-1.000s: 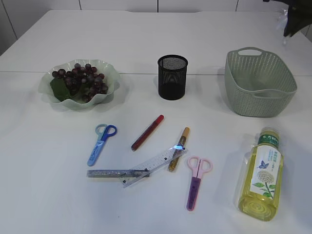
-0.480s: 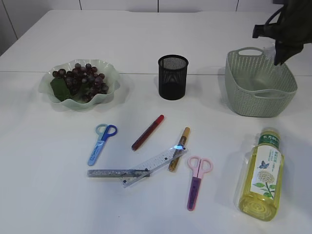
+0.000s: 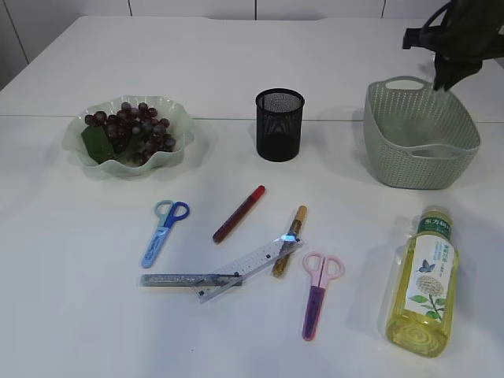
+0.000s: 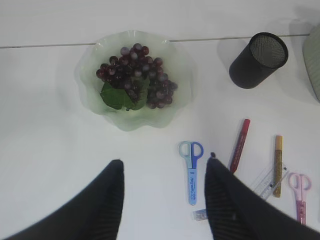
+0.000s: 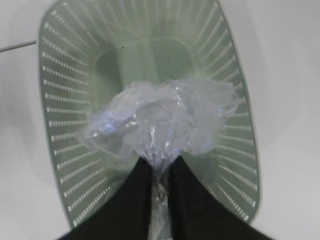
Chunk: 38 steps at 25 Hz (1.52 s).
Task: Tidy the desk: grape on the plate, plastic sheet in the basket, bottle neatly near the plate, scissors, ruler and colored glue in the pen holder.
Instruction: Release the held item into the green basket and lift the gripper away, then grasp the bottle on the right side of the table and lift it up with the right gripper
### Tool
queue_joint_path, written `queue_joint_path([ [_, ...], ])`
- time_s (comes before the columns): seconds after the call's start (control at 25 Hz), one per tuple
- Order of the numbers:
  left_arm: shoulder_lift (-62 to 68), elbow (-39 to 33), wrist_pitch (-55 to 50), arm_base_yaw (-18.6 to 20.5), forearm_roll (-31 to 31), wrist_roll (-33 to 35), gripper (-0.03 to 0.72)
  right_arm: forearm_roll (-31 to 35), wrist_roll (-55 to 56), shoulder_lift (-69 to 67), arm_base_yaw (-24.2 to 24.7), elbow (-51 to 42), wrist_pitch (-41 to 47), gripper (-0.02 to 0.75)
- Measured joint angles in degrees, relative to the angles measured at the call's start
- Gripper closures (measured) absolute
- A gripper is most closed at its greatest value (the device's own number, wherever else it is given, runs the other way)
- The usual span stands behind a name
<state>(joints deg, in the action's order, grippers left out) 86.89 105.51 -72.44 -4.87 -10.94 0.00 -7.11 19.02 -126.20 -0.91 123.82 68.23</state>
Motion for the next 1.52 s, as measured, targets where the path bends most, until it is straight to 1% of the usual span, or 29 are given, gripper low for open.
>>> queue_joint_path([
  [0.12, 0.0, 0.0, 0.0, 0.0, 0.0, 0.0, 0.309, 0.0, 0.0, -0.8, 0.0, 0.5, 0.0, 0.555],
  [0.32, 0.0, 0.0, 0.0, 0.0, 0.0, 0.0, 0.309, 0.0, 0.7, -1.4, 0.0, 0.6, -0.9, 0.305],
  [0.36, 0.0, 0.0, 0.0, 0.0, 0.0, 0.0, 0.309, 0.0, 0.9, -1.5, 0.0, 0.6, -0.9, 0.272],
  [0.44, 0.0, 0.0, 0.0, 0.0, 0.0, 0.0, 0.309, 0.0, 1.0, -1.5, 0.0, 0.6, -0.9, 0.241],
  [0.64, 0.0, 0.0, 0.0, 0.0, 0.0, 0.0, 0.309, 0.4, 1.2, -1.5, 0.0, 1.7, 0.2, 0.225],
  [0.88, 0.0, 0.0, 0.0, 0.0, 0.0, 0.0, 0.309, 4.1, 1.2, -1.5, 0.0, 6.2, 2.8, 0.241],
  [1.0, 0.0, 0.0, 0.0, 0.0, 0.0, 0.0, 0.309, 5.8, -0.1, -1.5, 0.0, 6.7, 2.9, 0.245],
  [1.2, 0.2, 0.0, 0.0, 0.0, 0.0, 0.0, 0.309, 9.4, -4.0, -1.0, 0.0, 6.7, 3.1, 0.246],
  [1.32, 0.7, -0.2, 0.0, 0.0, 0.0, 0.0, 0.309, 9.9, -5.1, 1.2, 0.0, 6.0, 3.2, 0.246],
  [1.52, 0.9, -0.5, 0.0, 0.0, 0.0, 0.0, 0.309, 9.9, -6.1, 7.5, 0.0, 1.8, 3.2, 0.247],
])
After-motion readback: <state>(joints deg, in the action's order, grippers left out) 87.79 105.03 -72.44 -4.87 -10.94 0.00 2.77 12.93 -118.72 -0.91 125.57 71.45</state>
